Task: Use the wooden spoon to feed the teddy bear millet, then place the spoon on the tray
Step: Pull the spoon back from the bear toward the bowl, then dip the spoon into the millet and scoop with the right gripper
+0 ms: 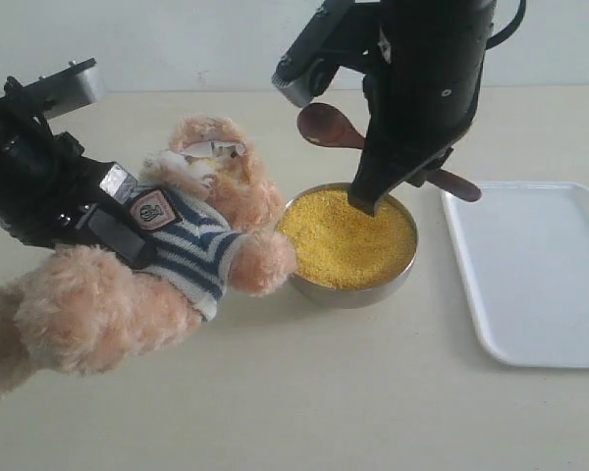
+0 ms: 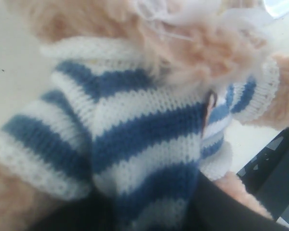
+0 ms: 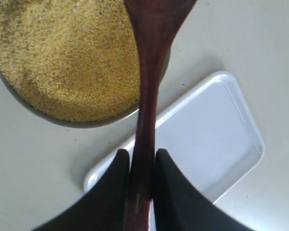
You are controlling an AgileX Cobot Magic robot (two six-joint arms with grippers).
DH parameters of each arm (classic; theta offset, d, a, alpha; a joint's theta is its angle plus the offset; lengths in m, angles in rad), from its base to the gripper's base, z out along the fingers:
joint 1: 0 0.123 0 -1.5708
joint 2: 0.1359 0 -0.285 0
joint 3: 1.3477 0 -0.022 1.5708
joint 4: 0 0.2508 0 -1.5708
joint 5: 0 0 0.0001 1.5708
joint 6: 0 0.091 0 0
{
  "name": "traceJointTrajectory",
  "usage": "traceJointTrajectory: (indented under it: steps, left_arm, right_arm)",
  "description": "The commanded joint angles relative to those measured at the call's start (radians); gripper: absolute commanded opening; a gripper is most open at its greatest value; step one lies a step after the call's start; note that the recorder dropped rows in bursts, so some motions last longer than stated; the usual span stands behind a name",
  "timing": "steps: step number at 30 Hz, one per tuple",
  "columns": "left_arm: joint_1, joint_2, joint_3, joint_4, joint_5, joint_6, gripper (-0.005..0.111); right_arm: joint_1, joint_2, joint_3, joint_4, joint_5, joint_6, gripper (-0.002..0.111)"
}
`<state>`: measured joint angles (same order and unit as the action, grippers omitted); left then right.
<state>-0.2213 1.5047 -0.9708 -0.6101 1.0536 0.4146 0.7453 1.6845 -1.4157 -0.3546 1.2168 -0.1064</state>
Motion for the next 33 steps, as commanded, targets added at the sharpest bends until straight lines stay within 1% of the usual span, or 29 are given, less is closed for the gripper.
traceJointTrajectory:
  steps: [1, 4, 8, 12, 15, 25, 33]
  left_arm:
    - [0.002, -0.012, -0.007, -0.006, -0.003, -0.005, 0.004]
    - [0.002, -0.012, -0.007, -0.002, -0.003, -0.005, 0.004]
    - [0.002, -0.012, -0.007, 0.008, -0.006, -0.005, 0.004]
    - [0.002, -0.012, -0.007, 0.061, -0.020, -0.046, 0.004]
    - [0.002, -0.012, -0.007, 0.070, -0.025, -0.057, 0.004]
    - [0.002, -0.012, -0.007, 0.069, -0.026, -0.059, 0.004]
    - [0.002, -0.012, -0.007, 0.069, -0.026, -0.059, 0.004]
  right_arm:
    - [-0.039, 0.002, -0.004, 0.009, 0.004, 0.003, -0.001]
    - [-0.039, 0.027, 0.006, 0.002, 0.004, 0.003, -0.001]
    - [-0.039, 0.055, 0.050, -0.060, 0.004, 0.029, -0.001]
    - [-0.039, 0.075, 0.082, -0.090, 0.004, 0.034, -0.001]
    - [-0.039, 0.091, 0.091, -0.130, 0.004, 0.061, -0.001]
    - [-0.039, 0.175, 0.093, -0.132, 0.004, 0.065, -0.001]
    - [-0.037, 0.191, 0.093, -0.134, 0.004, 0.070, -0.001]
